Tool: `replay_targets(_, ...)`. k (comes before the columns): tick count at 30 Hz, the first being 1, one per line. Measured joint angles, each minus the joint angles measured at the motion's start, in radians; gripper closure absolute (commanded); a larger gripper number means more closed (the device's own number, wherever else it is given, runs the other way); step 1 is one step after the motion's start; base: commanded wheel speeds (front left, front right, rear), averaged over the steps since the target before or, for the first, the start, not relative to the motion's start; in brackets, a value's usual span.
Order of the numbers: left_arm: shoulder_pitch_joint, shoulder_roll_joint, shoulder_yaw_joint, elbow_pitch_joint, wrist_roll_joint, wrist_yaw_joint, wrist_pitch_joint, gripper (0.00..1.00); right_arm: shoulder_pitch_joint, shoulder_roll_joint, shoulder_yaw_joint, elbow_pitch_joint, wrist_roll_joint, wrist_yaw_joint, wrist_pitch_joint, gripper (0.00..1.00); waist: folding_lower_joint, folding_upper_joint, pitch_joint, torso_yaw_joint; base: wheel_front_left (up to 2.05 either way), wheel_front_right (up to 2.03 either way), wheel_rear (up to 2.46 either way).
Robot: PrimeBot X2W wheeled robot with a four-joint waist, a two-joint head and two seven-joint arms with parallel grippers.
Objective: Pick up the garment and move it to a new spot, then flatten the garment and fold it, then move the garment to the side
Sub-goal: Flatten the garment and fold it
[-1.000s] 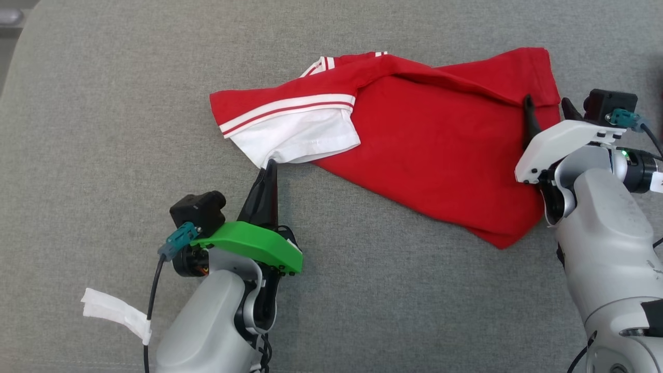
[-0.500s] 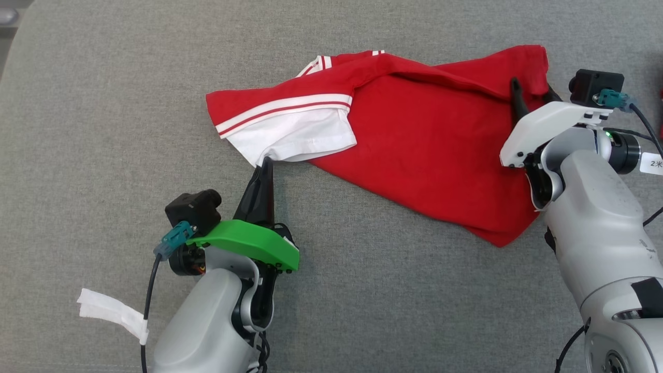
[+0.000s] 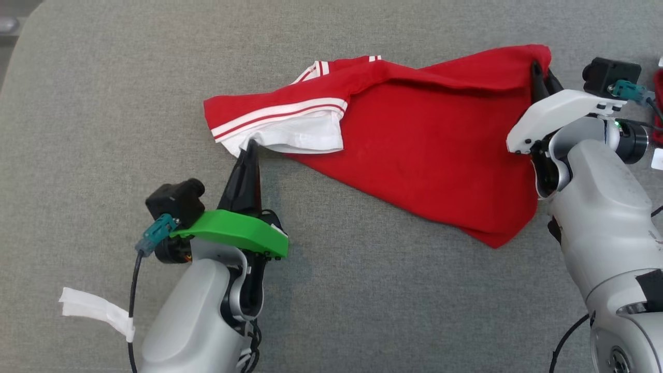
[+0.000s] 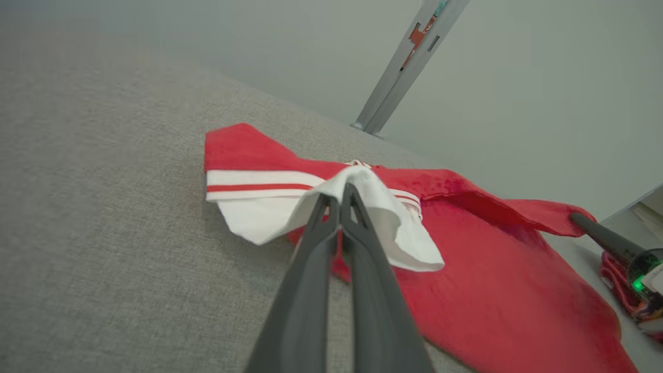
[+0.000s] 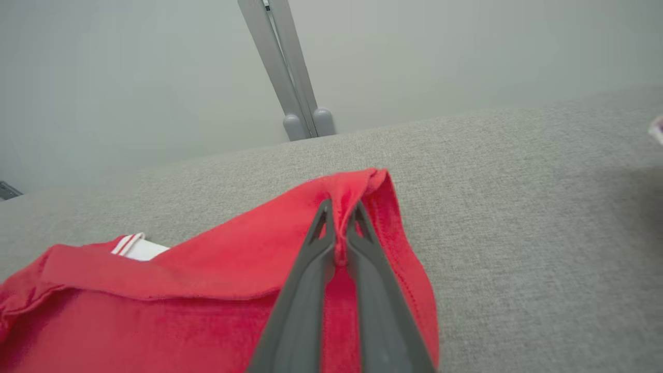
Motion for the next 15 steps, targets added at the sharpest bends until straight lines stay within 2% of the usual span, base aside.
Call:
replay_targets(4, -0.005, 0.003, 0.048, -0.065, 0.051, -0.008, 0.000, 1.00, 0.019, 0.005, 0.038, -0.072, 0.056, 0.000, -0.015, 1.00, 0.0000, 0.0000, -0.025, -0.008, 0.00, 0.00, 0.00)
replay_targets(8, -0.014, 0.026, 0.098, -0.165, 0.095, -0.013, 0.000, 1.00, 0.074, -0.014, 0.087, -0.194, 0.120, 0.000, -0.026, 1.00, 0.0000, 0.0000, -0.062, -0.018, 0.00, 0.00, 0.00)
replay_targets(12, -0.013, 0.064, 0.120, -0.278, 0.121, -0.013, 0.000, 1.00, 0.160, -0.030, 0.124, -0.373, 0.237, 0.000, -0.025, 1.00, 0.0000, 0.0000, -0.109, -0.028, 0.00, 0.00, 0.00)
replay_targets(15, -0.007, 0.098, 0.129, -0.384, 0.137, 0.001, 0.021, 1.00, 0.252, -0.074, 0.141, -0.546, 0.304, 0.000, 0.006, 1.00, 0.0000, 0.0000, -0.149, -0.035, 0.00, 0.00, 0.00)
